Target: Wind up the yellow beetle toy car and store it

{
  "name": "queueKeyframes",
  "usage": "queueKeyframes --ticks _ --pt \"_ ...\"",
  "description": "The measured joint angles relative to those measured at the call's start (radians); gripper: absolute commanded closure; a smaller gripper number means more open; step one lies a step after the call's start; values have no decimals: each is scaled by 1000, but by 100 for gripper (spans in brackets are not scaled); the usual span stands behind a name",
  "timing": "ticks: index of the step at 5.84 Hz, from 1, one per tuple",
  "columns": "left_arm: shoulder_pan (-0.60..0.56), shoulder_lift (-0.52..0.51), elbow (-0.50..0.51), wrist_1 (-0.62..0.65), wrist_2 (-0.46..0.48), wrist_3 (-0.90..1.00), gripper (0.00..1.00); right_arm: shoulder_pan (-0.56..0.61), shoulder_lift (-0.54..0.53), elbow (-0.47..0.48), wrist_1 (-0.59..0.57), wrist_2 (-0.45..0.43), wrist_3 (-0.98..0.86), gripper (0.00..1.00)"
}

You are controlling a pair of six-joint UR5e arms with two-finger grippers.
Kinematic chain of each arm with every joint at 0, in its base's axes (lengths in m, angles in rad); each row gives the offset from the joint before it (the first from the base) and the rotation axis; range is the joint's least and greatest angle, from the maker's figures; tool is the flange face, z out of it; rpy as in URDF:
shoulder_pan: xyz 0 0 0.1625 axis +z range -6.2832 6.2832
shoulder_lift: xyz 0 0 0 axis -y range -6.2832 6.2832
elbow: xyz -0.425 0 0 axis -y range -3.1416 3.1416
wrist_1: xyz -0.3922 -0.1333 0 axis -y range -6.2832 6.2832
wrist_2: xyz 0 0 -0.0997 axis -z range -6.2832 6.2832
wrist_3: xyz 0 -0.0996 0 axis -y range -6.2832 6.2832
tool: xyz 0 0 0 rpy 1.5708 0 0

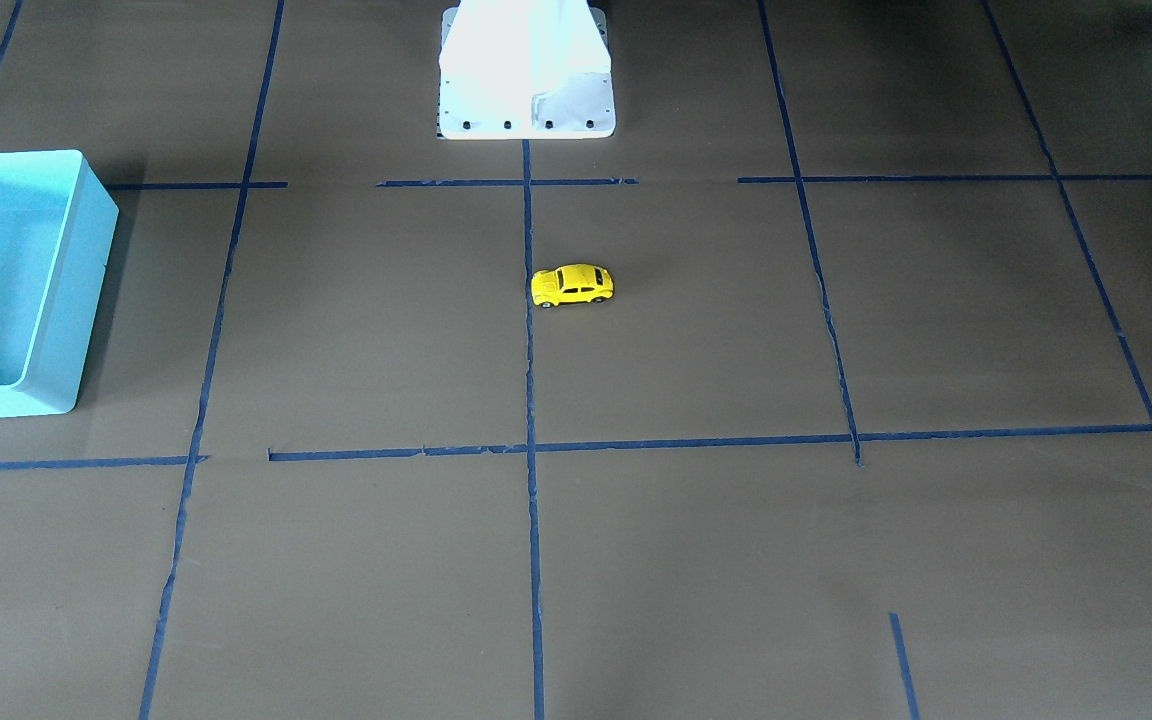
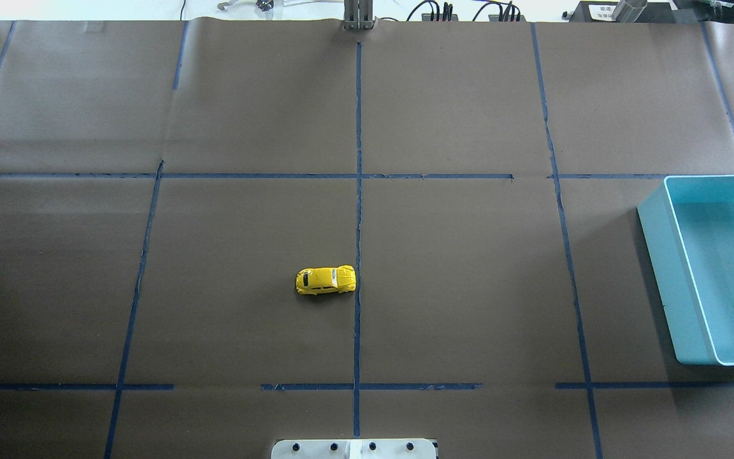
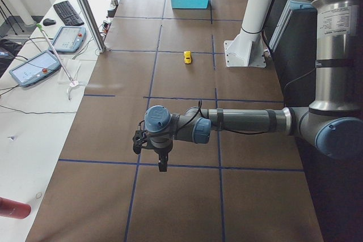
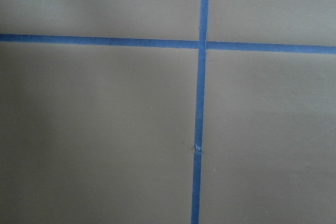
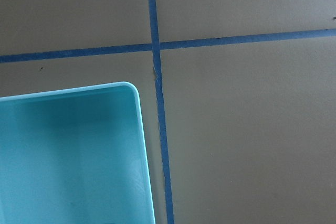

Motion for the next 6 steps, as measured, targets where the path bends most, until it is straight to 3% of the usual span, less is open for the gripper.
queueKeyframes --ticks 6 --pt "3 2 -28 4 0 -4 0 0 0 -5 -1 0 0 0"
